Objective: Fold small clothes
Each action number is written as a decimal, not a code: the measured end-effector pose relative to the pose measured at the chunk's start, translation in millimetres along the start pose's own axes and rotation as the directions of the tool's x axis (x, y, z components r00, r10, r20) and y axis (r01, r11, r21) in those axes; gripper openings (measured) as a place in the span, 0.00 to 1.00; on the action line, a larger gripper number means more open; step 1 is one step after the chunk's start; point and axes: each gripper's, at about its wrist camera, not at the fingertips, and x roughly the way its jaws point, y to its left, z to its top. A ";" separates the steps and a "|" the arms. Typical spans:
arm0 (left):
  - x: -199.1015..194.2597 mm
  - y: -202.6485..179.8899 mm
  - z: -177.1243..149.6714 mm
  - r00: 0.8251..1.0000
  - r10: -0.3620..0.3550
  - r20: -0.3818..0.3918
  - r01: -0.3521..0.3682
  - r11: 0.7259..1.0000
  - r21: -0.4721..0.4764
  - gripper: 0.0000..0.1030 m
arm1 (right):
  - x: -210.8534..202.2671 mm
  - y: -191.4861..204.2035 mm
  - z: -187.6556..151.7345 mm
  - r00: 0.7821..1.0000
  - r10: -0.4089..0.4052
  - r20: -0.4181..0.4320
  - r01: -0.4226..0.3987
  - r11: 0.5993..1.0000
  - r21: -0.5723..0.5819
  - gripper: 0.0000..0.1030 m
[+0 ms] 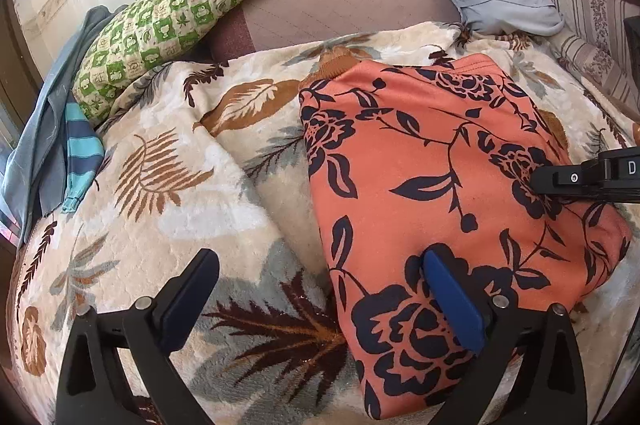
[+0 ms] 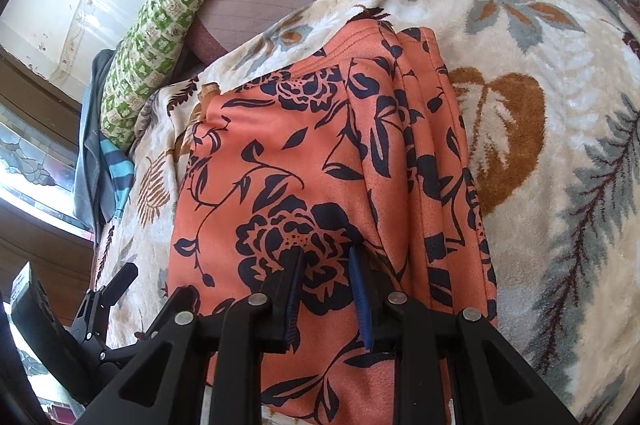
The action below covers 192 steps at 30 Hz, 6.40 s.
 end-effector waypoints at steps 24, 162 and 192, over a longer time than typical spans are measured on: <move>6.1 -9.0 -6.2 0.999 0.048 0.012 -0.048 0.999 0.009 1.00 | 1.3 0.4 -0.7 1.000 0.011 0.006 -0.011 1.000 -0.013 0.26; 15.7 -28.2 32.5 0.994 -0.105 0.029 0.106 0.994 -0.041 1.00 | -24.4 -64.3 24.5 0.979 0.167 0.119 -0.189 0.960 0.207 0.79; 26.3 -23.3 29.9 0.988 -0.155 0.006 0.155 0.985 -0.075 1.00 | -11.1 -73.0 24.3 0.985 0.154 0.083 -0.169 0.960 0.224 0.79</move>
